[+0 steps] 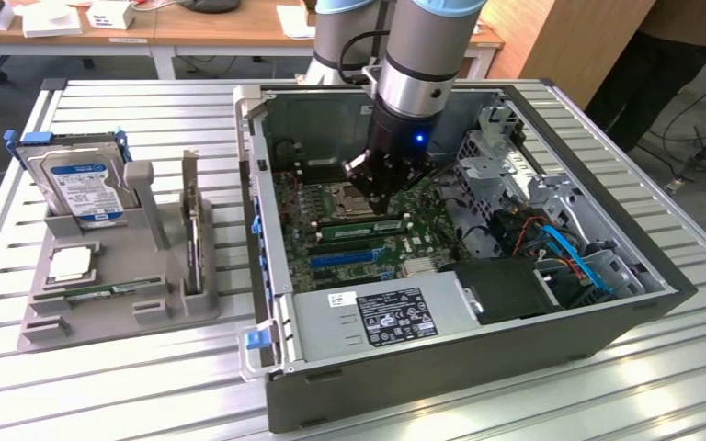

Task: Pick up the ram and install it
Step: 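Press down the ram until it locks into place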

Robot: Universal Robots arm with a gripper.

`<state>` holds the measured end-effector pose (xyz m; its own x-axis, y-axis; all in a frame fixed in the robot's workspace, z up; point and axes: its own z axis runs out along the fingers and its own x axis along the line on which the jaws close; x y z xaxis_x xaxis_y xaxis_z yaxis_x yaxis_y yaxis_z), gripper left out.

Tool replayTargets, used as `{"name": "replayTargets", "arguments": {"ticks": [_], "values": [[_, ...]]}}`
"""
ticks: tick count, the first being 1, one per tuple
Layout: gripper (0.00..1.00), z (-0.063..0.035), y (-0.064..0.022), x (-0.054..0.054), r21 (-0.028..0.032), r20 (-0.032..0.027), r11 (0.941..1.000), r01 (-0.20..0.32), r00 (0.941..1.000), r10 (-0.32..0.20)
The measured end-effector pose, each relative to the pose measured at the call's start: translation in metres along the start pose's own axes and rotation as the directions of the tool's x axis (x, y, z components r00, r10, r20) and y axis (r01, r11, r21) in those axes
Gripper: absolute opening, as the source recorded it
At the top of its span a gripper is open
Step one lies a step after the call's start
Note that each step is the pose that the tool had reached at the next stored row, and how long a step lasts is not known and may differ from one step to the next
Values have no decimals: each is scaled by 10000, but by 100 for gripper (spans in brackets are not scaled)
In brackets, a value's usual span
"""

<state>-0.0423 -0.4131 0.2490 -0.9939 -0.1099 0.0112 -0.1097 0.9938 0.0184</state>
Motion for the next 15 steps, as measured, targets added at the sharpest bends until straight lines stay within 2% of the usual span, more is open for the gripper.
{"name": "replayTargets", "arguments": {"ticks": [6,15], "values": [[9,0,0,-4,-4,5,9990,-442,9990,442],[9,-18,0,-3,-4,3,9989,-471,9989,471]]}}
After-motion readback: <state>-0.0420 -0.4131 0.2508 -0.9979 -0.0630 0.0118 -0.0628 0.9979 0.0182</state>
